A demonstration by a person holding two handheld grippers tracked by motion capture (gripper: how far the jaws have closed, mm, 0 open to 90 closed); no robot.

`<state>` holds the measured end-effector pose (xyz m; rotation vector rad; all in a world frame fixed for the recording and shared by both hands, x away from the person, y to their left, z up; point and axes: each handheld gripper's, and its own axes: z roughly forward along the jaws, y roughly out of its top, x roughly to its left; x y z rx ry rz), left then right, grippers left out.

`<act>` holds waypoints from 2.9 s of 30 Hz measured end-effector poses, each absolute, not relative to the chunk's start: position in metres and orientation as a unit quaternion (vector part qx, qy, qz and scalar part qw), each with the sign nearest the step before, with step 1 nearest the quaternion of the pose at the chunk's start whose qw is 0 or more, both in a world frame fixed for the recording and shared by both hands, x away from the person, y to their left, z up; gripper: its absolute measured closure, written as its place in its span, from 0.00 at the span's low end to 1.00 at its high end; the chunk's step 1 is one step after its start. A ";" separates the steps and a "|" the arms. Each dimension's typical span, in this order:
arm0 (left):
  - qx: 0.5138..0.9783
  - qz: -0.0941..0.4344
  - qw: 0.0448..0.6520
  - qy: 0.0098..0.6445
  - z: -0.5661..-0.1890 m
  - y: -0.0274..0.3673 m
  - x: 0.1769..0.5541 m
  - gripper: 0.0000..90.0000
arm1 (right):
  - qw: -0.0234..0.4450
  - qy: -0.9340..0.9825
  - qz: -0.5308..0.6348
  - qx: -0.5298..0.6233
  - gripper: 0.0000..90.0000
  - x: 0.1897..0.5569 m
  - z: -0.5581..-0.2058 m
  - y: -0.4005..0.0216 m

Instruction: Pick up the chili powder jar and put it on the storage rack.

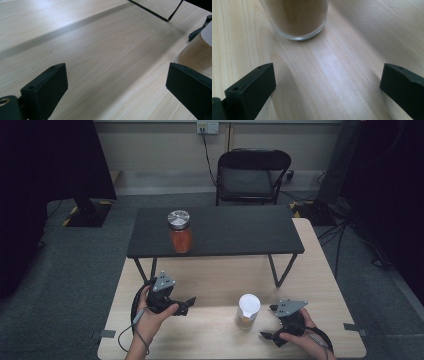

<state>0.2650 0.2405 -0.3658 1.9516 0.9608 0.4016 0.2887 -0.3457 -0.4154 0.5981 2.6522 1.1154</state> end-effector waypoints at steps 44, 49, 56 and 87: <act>0.820 0.152 0.382 0.398 -0.403 0.224 0.270 0.04 | 0.101 0.898 0.378 0.202 0.00 0.289 -0.415 -0.346; 0.828 0.160 0.365 0.395 -0.405 0.219 0.269 0.04 | 0.101 0.898 0.378 0.202 0.00 0.289 -0.415 -0.346; 0.833 0.161 0.355 0.392 -0.407 0.217 0.270 0.04 | 0.101 0.898 0.377 0.202 0.00 0.289 -0.415 -0.346; 0.838 0.161 0.348 0.389 -0.416 0.216 0.268 0.03 | 0.101 0.898 0.377 0.202 0.00 0.289 -0.415 -0.346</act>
